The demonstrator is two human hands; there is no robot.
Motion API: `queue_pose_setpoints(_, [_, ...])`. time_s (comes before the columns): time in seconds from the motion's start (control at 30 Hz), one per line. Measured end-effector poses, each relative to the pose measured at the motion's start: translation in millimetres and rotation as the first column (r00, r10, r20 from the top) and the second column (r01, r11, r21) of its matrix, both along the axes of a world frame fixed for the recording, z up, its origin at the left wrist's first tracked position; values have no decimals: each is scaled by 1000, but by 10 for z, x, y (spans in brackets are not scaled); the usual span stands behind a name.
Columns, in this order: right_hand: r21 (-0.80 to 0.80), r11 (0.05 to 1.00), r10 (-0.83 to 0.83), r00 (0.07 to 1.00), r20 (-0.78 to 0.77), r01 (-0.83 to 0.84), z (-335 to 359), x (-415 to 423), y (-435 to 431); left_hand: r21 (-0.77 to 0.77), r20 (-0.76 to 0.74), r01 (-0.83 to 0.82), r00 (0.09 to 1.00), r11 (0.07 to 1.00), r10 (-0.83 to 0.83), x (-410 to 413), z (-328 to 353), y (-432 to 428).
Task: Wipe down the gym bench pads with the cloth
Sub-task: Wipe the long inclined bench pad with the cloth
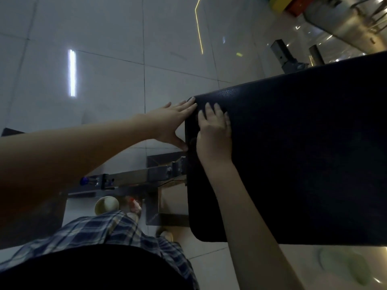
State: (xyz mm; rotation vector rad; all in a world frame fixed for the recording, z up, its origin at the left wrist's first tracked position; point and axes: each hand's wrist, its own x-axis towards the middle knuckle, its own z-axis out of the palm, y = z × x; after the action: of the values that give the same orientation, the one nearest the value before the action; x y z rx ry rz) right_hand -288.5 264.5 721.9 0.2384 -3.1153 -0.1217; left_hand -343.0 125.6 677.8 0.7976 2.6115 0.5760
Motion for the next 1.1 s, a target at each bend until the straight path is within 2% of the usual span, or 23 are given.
queue_pose_setpoints(0.17, [-70, 997, -22, 999, -39, 19, -5, 1123, 282, -6, -20, -38, 999, 999, 38, 30, -56, 27])
queue_pose_setpoints(0.3, [-89, 996, -20, 1000, -21, 18, 16, 1427, 377, -48, -41, -37, 999, 998, 35, 22, -75, 36])
queue_pose_setpoints(0.47, [-26, 1000, -11, 998, -54, 10, -7, 778, 217, -65, -35, -43, 999, 997, 41, 21, -66, 51])
queue_pose_setpoints(0.57, [28, 1000, -10, 1000, 11, 10, -14, 143, 5, -50, -37, -48, 998, 998, 46, 11, -74, 33])
queue_pose_setpoints(0.67, [26, 999, -32, 999, 12, 31, -71, -456, -207, -51, -8, -66, 998, 997, 66, -10, -81, 20])
queue_pose_setpoints(0.8, [77, 996, -42, 996, 81, 36, -107, -672, -288, -54, 48, -90, 995, 994, 93, -19, -101, -3])
queue_pose_setpoints(0.93, [48, 999, 7, 995, 96, -11, -2, -196, -144, -33, 27, -83, 996, 996, 84, -5, -134, -14])
queue_pose_setpoints(1.1, [-48, 999, 14, 999, 33, -13, 51, 899, 181, -50, 36, -67, 997, 997, 69, -17, -148, -10])
